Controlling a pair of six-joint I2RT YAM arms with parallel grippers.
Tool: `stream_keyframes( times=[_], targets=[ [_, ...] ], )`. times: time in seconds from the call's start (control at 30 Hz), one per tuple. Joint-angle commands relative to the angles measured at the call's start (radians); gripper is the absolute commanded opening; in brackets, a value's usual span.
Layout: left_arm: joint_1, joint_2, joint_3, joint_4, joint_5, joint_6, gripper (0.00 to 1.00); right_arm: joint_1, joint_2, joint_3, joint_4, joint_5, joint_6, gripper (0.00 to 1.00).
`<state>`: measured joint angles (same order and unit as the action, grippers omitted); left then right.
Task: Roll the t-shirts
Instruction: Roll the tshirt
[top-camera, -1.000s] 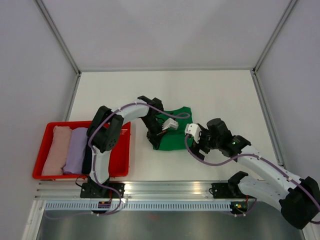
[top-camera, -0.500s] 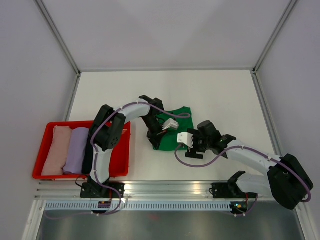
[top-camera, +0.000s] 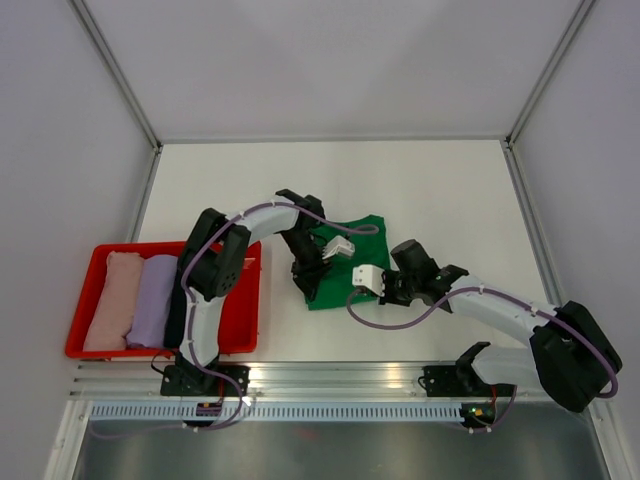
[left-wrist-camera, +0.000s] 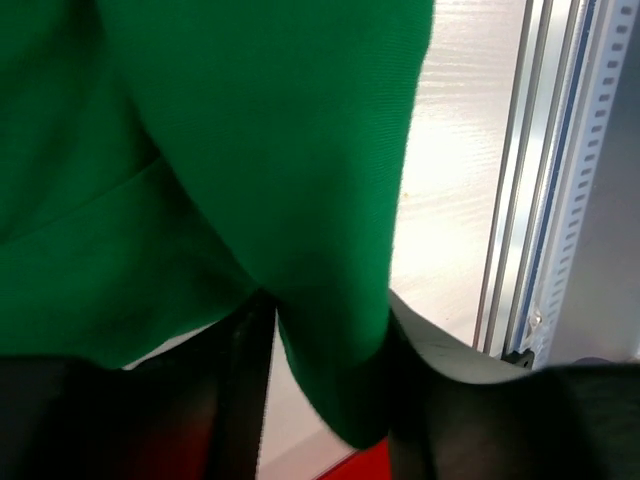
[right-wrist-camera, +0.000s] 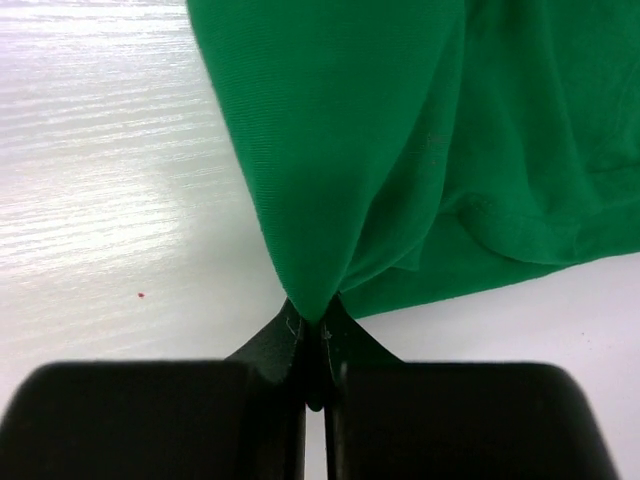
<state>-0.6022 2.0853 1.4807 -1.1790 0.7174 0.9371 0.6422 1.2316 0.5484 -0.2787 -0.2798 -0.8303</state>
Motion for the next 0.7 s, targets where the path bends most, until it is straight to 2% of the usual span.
stream_keyframes(
  times=[0.0,0.17,0.37,0.53,0.67],
  targets=[
    [0.036,-0.019,0.029,-0.018,0.040,0.072,0.52,0.004,-0.011,0.080,-0.128,-0.071,0.045,0.01],
    [0.091,-0.106,0.007,0.019,0.028,0.111,0.62,-0.010,0.000,0.125,-0.218,-0.163,0.138,0.00],
    [0.101,-0.251,-0.103,0.186,-0.013,0.065,0.63,-0.073,-0.003,0.127,-0.203,-0.228,0.229,0.00],
    [0.110,-0.326,-0.140,0.248,0.007,-0.007,0.64,-0.137,-0.012,0.133,-0.175,-0.255,0.281,0.00],
    [0.039,-0.427,-0.253,0.407,-0.129,-0.104,0.65,-0.159,0.011,0.145,-0.162,-0.259,0.313,0.00]
  ],
)
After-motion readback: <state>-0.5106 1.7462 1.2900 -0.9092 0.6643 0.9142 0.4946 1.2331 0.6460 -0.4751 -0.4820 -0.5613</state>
